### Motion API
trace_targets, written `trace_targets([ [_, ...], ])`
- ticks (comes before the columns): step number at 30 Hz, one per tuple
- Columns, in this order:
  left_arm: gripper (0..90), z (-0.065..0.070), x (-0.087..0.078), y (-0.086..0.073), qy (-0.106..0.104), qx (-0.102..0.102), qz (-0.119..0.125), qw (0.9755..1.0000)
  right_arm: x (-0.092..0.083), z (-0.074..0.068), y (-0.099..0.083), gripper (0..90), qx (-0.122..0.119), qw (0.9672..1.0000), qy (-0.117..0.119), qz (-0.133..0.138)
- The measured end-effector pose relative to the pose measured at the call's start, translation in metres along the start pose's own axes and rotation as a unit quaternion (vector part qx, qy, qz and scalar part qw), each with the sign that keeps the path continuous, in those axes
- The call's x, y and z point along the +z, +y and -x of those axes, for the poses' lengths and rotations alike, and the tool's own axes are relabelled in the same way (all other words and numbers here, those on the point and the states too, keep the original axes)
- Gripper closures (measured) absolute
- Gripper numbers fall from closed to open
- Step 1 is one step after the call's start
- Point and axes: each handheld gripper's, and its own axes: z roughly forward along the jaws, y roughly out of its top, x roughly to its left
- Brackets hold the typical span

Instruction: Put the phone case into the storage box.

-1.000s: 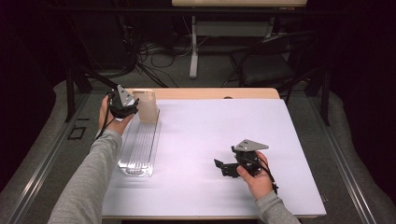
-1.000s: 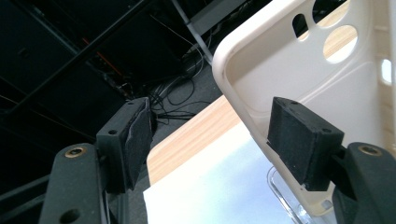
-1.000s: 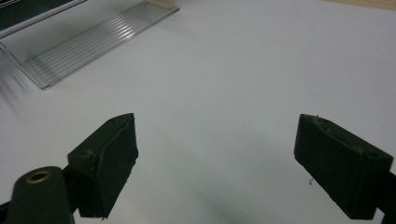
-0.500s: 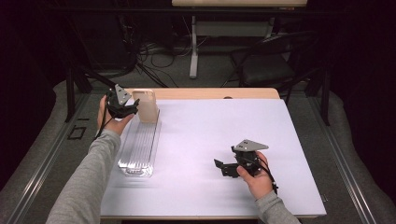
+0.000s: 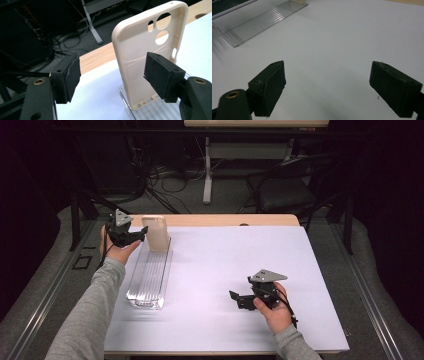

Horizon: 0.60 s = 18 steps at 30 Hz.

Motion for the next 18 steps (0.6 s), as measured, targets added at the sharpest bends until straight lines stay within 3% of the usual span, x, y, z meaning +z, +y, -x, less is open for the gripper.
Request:
trace_targets([
  [11, 29.2, -0.006, -0.007, 0.001, -0.025, -0.050, -0.010, 0.9984, 0.000, 0.000, 0.000, 12.9, -0.001, 1.0000, 0.000, 0.000],
  [18, 26.2, -0.009, -0.013, 0.001, -0.054, -0.090, -0.009, 0.9944, 0.001, 0.000, 0.000, 12.9, 0.000, 1.0000, 0.002, -0.001],
])
